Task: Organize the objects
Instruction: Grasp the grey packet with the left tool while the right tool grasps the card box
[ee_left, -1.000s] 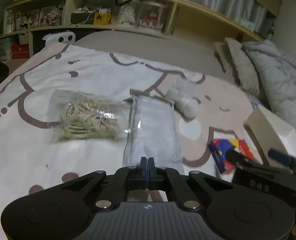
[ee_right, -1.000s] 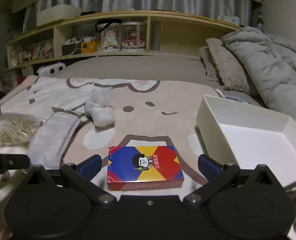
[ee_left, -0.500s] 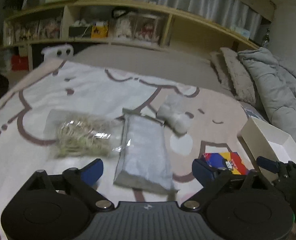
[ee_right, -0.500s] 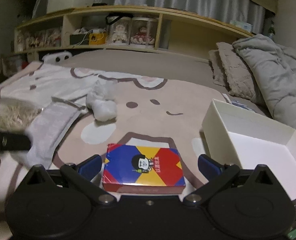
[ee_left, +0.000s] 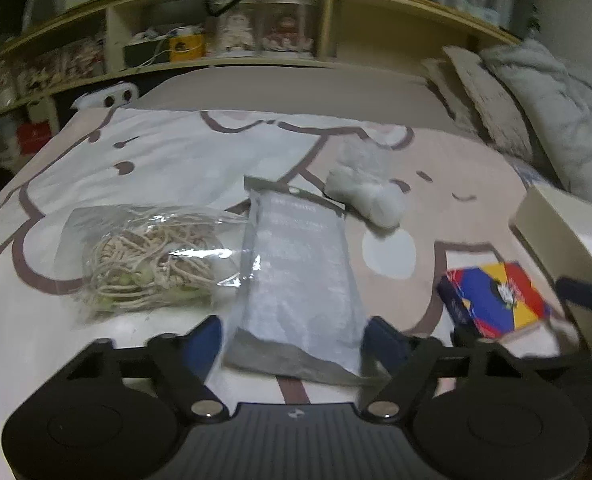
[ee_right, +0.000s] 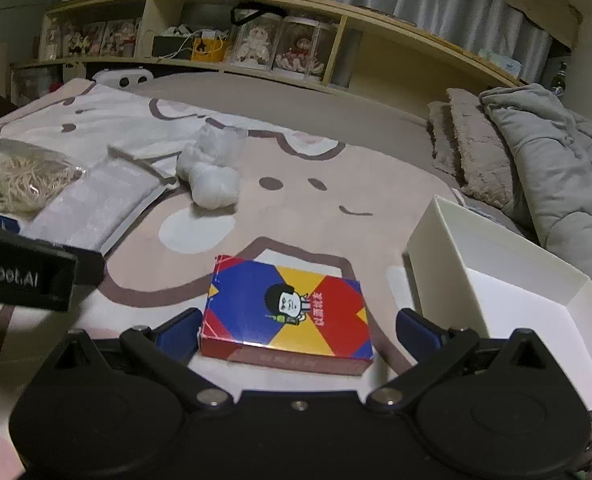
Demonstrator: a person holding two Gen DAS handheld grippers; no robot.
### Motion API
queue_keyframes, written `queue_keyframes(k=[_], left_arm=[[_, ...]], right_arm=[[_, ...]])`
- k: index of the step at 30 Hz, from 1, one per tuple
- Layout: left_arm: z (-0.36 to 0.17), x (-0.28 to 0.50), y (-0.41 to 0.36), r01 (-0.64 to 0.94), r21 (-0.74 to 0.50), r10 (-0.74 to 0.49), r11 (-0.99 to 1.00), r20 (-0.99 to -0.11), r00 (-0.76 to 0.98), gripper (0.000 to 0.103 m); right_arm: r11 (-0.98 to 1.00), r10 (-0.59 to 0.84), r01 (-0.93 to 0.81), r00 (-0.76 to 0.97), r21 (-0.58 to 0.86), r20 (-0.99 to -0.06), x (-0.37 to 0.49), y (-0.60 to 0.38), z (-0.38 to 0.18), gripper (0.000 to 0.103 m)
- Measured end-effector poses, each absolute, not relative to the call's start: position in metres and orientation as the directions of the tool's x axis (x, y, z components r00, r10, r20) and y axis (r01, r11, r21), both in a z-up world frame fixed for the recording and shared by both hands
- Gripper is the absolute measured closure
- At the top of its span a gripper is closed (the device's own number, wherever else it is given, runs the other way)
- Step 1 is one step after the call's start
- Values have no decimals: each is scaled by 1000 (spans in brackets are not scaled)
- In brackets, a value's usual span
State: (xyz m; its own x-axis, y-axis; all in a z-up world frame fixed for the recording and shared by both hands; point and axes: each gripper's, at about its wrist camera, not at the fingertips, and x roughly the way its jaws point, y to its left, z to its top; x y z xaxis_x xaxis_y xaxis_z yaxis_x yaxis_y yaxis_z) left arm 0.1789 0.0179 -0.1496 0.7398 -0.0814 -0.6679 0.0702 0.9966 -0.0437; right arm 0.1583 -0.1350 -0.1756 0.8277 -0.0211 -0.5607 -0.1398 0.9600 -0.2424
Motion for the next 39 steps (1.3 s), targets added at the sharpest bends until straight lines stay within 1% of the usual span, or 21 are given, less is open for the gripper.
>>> queue_keyframes(k=[1, 3, 4, 9, 14, 15, 16, 17, 19, 21, 22, 23, 24, 25, 26, 27, 29, 32, 34, 39], left_arm=[[-150, 179, 17, 76, -35, -80, 996, -668, 740, 30], [-149, 179, 17, 81, -36, -84, 996, -671, 737, 33], [-149, 179, 18, 85, -39, -89, 996, -673, 735, 41], [-146, 175, 19, 88, -53, -101, 995, -680, 726, 46], [-142, 170, 25, 68, -94, -114, 993, -687, 717, 61], [-142, 170, 27, 62, -105, -118, 992, -690, 714, 62], [-142, 169, 28, 61, -115, -124, 992, -693, 710, 62], [-141, 168, 29, 62, -118, -127, 991, -695, 708, 63], [-140, 166, 28, 68, -110, -125, 992, -696, 707, 62], [-139, 166, 26, 67, -113, -127, 991, -695, 708, 60], [-138, 166, 27, 59, -119, -125, 991, -692, 711, 55], [-138, 167, 27, 48, -120, -118, 992, -691, 713, 44], [-137, 168, 26, 38, -116, -108, 993, -690, 716, 38], [-136, 170, 25, 32, -110, -99, 993, -685, 722, 28], [-134, 171, 24, 32, -101, -92, 994, -678, 729, 23], [-132, 173, 22, 38, -90, -89, 995, -670, 737, 21], [-128, 177, 18, 57, -57, -80, 997, -666, 742, 9], [-125, 186, 12, 81, -34, -83, 996, -668, 740, 7], [-125, 193, 10, 78, -34, -80, 996, -680, 729, 5], [-134, 210, 5, 91, -22, -79, 996, -719, 690, 5]], right_arm=[[959, -18, -146, 825, -244, -565, 159, -135, -176, 0], [956, -12, -160, 815, -246, -579, 160, -135, -176, 3], [955, -4, -171, 810, -243, -587, 160, -135, -175, 5], [954, 27, -204, 785, -217, -619, 161, -140, -171, 13], [944, 44, -236, 784, -232, -620, 157, -143, -171, 14], [941, 46, -242, 784, -236, -619, 156, -143, -170, 19], [939, 51, -248, 786, -238, -616, 155, -143, -170, 43], [932, 75, -275, 786, -238, -614, 154, -141, -169, 45], [920, 74, -288, 792, -264, -606, 150, -135, -167, 52], [916, 72, -291, 796, -275, -601, 147, -132, -167, 52], [914, 68, -291, 797, -283, -600, 146, -132, -167, 49], [913, 62, -289, 797, -288, -601, 146, -132, -168, 46], [914, 51, -281, 794, -291, -605, 147, -132, -168, 42], [919, 49, -274, 792, -284, -608, 148, -134, -168, 38], [925, 49, -267, 789, -270, -612, 150, -136, -167, 36], [933, 47, -256, 784, -252, -620, 152, -139, -166, 33], [945, 51, -241, 774, -219, -631, 157, -144, -165, 28], [949, 66, -248, 763, -196, -643, 162, -146, -165, 24], [942, 72, -267, 750, -202, -658, 165, -143, -165, 18], [923, 74, -319, 698, -216, -713, 178, -140, -160, 14]])
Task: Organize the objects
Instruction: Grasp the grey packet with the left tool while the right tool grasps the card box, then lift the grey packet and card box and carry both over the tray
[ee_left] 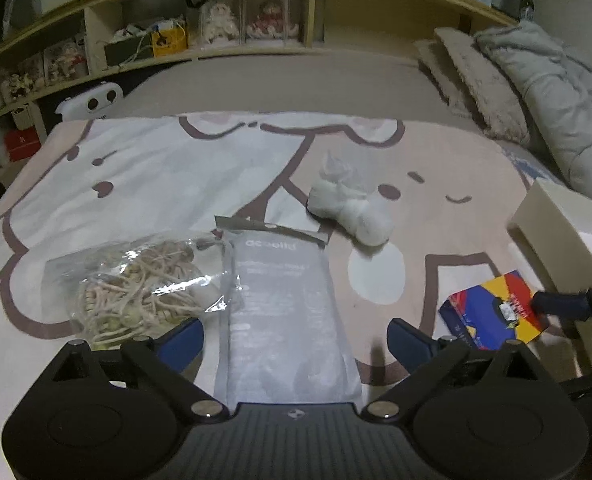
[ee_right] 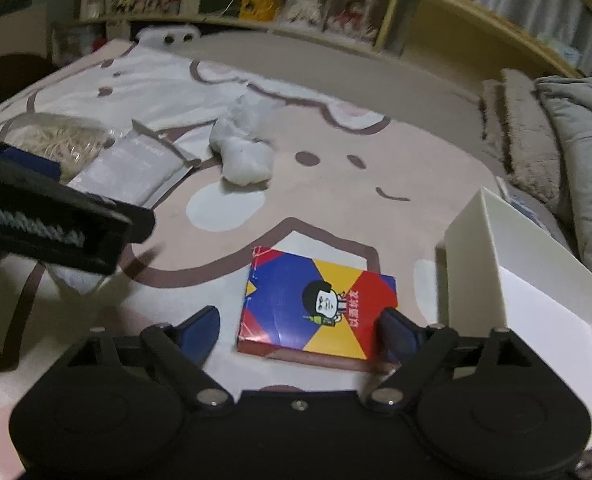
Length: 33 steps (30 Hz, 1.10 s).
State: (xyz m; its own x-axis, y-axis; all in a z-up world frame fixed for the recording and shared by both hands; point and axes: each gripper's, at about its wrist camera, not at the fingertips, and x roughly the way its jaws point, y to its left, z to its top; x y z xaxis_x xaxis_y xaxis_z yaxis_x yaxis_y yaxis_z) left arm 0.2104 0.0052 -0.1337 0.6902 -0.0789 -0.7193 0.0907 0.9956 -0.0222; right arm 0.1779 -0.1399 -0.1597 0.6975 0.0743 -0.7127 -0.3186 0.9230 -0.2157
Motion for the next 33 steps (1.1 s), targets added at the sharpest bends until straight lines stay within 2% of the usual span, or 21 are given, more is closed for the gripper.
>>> queue_keyframes(k=[4, 9, 14, 20, 33], left_arm=[[-143, 218, 7, 80, -41, -85, 996, -741, 666, 5], [-150, 222, 2, 95, -6, -69, 995, -734, 676, 7], [-149, 222, 7, 89, -8, -68, 996, -721, 689, 32], [-147, 222, 14, 90, -34, -86, 995, -722, 687, 45], [-138, 196, 18, 133, -66, -135, 989, -765, 629, 49]], right_arm=[[890, 37, -374, 629, -260, -777, 196, -137, -152, 8], [896, 31, -385, 553, -222, -832, 218, -138, -153, 3], [880, 39, -427, 499, -206, -866, 235, -135, -156, 1], [874, 64, -444, 506, -196, -860, 230, -138, -156, 8], [836, 40, -483, 525, -259, -850, 195, -126, -154, 9]])
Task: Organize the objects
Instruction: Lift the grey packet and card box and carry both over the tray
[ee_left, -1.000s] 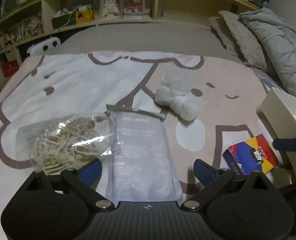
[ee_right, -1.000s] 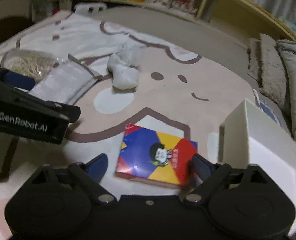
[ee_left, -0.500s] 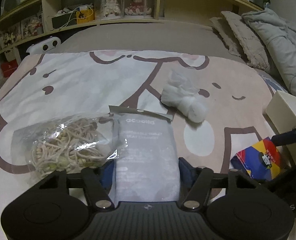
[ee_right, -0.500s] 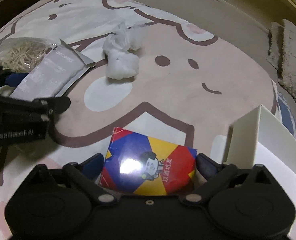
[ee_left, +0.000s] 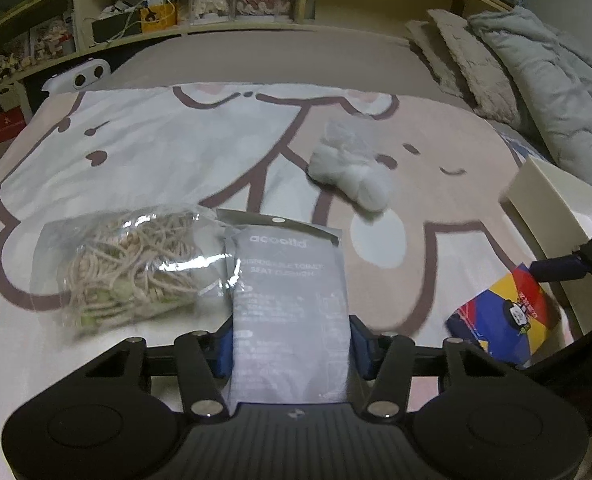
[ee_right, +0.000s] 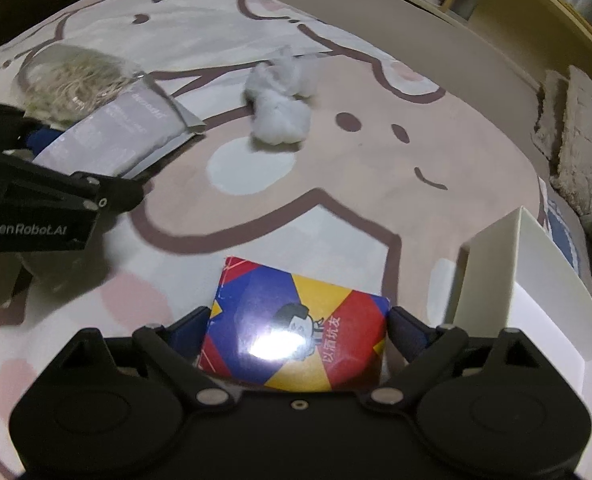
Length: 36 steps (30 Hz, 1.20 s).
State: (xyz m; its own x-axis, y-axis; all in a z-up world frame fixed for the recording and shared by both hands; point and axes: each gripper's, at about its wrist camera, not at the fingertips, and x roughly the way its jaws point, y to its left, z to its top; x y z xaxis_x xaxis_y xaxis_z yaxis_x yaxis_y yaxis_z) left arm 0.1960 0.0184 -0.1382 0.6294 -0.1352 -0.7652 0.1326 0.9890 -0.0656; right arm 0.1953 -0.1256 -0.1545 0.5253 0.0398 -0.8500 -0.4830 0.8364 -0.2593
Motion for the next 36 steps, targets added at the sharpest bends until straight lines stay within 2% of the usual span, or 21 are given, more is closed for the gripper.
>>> queue_keyframes(k=[6, 15, 20, 23, 25, 27, 29, 36], left_arm=[[-130, 173, 19, 165, -92, -172, 982, -797, 579, 51], [-123, 134, 28, 191, -131, -208, 973, -857, 472, 50], [-127, 135, 25, 128, -151, -194, 980, -851, 487, 28], [-130, 138, 14, 133, -105, -158, 986, -854, 497, 26], [-131, 138, 9, 150, -72, -139, 986, -856, 498, 28], [-131, 138, 8, 162, -48, -124, 986, -858, 499, 40], [-130, 138, 11, 172, -46, -127, 984, -859, 496, 46], [-120, 137, 20, 143, -107, -166, 984, -846, 507, 50]], right_arm=[[836, 60, -492, 522, -242, -851, 166, -122, -152, 9], [861, 158, -500, 441, -96, -883, 117, -129, -146, 9], [921, 156, -390, 401, -14, -903, 112, -135, -151, 8], [955, 172, -291, 365, 64, -915, 113, -144, -153, 8], [961, 181, -262, 354, 88, -917, 114, -148, -154, 8], [962, 183, -258, 356, 92, -916, 113, -147, -154, 13], [961, 185, -259, 357, 94, -915, 111, -145, -154, 13], [962, 176, -264, 390, 73, -904, 111, -147, -150, 14]])
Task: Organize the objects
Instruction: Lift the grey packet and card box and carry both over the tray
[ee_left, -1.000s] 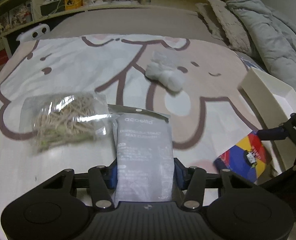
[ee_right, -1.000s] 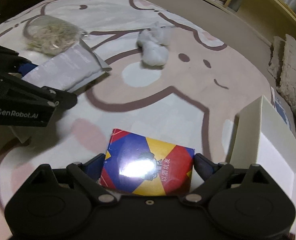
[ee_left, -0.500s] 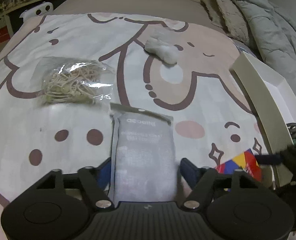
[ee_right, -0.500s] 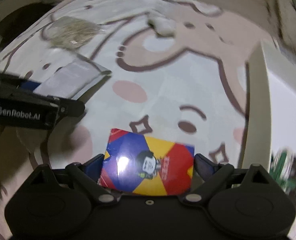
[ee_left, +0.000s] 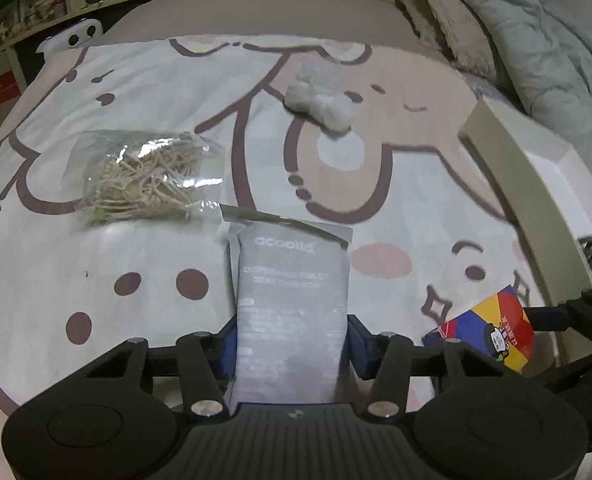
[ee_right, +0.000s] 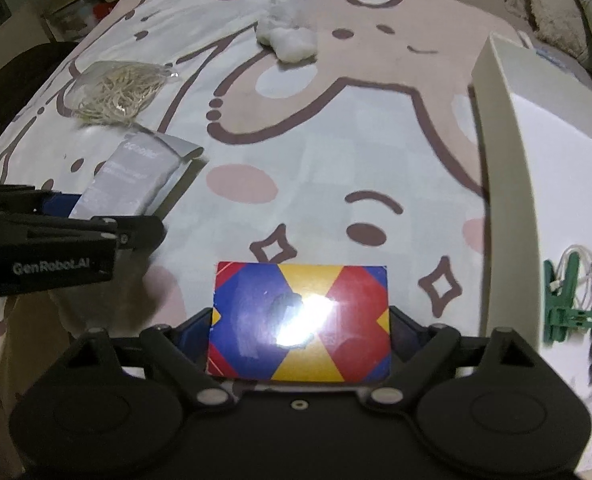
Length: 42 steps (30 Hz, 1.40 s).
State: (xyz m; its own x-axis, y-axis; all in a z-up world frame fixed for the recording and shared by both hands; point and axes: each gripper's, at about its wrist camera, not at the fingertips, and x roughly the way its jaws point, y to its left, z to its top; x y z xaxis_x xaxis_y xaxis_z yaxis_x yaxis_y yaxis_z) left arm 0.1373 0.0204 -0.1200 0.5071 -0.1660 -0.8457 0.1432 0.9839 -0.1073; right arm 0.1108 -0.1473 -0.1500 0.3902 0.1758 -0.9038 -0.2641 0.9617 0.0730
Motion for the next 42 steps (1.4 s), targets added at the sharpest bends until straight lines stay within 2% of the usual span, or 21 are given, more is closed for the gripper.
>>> queue_keyframes(k=[16, 23, 42], left_arm=[[-55, 130, 38, 85, -173, -185, 981, -716, 674, 51], [-32, 133, 30, 108, -205, -220, 973, -676, 703, 51], [-23, 188, -80, 260, -236, -351, 936, -641, 683, 51]], right_arm=[[978, 184, -191, 619, 80, -763, 115, -171, -70, 14], [982, 179, -170, 692, 83, -700, 122, -174, -40, 14], [997, 61, -11, 733, 79, -678, 150, -289, -49, 14]])
